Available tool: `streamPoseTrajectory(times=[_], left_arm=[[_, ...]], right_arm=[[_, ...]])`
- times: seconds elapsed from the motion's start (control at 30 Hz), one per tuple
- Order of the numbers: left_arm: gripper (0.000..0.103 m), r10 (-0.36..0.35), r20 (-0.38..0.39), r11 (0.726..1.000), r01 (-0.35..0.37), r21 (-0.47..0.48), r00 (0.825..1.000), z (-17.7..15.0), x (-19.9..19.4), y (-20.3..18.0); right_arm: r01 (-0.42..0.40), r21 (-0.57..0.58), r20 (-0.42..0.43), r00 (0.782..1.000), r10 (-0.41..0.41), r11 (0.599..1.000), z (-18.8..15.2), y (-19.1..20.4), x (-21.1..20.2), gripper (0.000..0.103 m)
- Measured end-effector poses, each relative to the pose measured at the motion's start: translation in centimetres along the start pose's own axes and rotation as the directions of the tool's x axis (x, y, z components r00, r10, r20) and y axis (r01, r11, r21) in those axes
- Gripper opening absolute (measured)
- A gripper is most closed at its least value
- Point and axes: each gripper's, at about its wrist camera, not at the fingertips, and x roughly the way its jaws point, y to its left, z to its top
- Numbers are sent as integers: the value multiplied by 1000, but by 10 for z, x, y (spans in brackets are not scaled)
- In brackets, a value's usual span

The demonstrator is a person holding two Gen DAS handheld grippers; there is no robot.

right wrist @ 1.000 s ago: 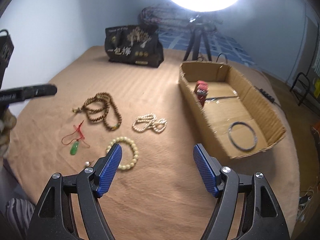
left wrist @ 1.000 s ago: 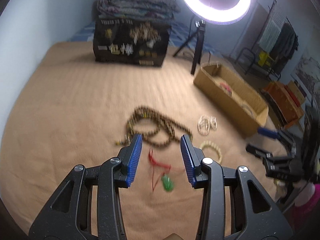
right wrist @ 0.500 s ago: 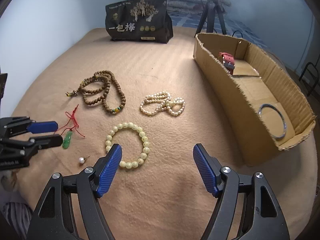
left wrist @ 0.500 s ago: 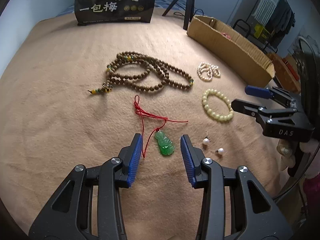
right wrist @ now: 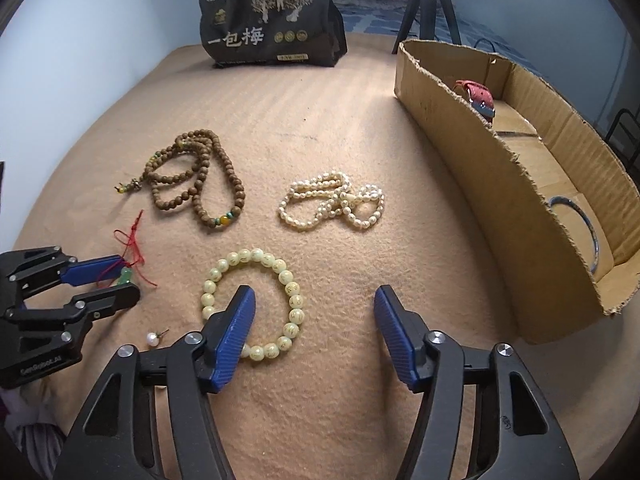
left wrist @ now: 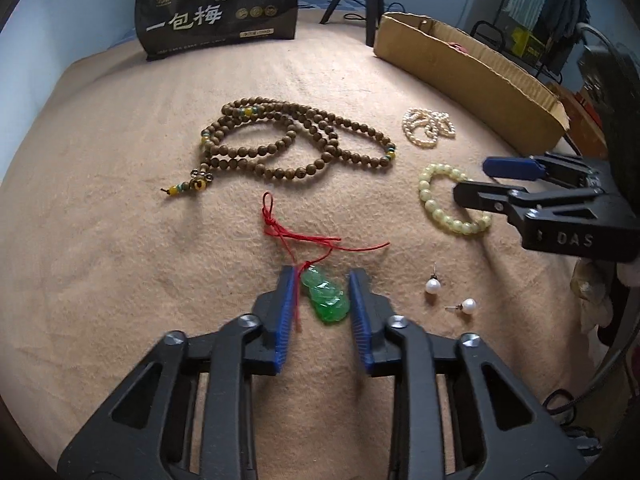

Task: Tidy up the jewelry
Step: 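Close the left tool on the green jade pendant while the right tool grips the cream bead bracelet, then carry the pendant with the left tool into the box while the right tool releases the bracelet there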

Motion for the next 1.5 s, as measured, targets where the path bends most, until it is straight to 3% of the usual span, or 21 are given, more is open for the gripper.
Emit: streamPoseTrajectory(times=[0.17,0.27,0.33,0.37,0.43,0.5,1.1,1.5], left_arm=[[14,1,14,1000,-1,-8,1000,-2,-1,2],[13,2,17,1000,-2,-11,1000,-2,-1,2],[4,5,20,1000,-5,-11,1000,-2,-2,1],[4,6,20,1000,-6,-11,1000,-2,-2,2],[4,5,21,1000,-4,-12,1000,-2,-2,2],[4,4,22,1000,-4,-14,1000,-2,-3,3],[4,22,92,999,-18,-49,996,3,-49,9],[4,-14,205,999,23,-38,979,39,-95,-7]], right_arm=[[23,-11,-8,1000,-23,1000,2,4,3,61],[29,-25,-11,1000,-30,999,2,7,4,54],[27,-34,-14,1000,-27,999,2,10,4,42],[23,-37,-14,1000,-23,999,2,11,4,38],[9,-43,-16,1000,-9,999,2,14,3,16],[-1,-45,-21,1000,0,999,3,15,3,7],[18,-57,107,994,-11,998,2,20,-64,6],[62,-47,232,972,-49,997,5,-2,-135,6]])
